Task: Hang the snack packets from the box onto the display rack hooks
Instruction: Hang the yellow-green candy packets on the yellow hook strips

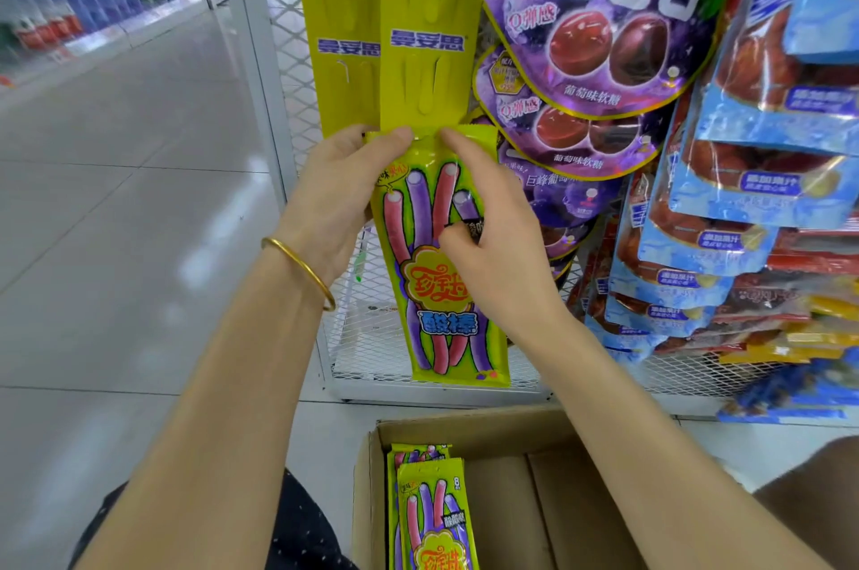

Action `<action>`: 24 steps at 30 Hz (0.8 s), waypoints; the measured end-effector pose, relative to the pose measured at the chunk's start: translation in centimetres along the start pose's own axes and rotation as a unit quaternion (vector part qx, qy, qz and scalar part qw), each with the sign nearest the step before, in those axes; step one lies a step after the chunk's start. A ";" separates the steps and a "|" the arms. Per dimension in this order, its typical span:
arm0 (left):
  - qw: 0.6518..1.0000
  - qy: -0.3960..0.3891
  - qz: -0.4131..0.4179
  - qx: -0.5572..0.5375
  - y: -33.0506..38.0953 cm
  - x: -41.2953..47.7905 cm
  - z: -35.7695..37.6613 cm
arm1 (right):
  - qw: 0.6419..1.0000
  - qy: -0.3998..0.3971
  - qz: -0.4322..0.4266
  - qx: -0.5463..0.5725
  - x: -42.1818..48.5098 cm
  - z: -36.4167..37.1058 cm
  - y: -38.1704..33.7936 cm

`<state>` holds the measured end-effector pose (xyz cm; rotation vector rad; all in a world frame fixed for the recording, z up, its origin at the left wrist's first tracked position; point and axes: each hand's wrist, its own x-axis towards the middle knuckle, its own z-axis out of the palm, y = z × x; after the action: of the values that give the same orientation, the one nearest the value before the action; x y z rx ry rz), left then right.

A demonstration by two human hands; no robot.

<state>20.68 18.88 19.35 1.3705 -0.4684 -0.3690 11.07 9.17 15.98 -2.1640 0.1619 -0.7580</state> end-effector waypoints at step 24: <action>0.998 -0.047 -0.008 -0.038 -0.8 0.4 -0.4 | 0.998 0.005 0.010 0.054 -0.5 0.8 0.9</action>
<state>21.20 18.86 18.58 1.2872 -0.5151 -0.4618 11.22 9.32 14.71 -2.0546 0.1448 -0.7486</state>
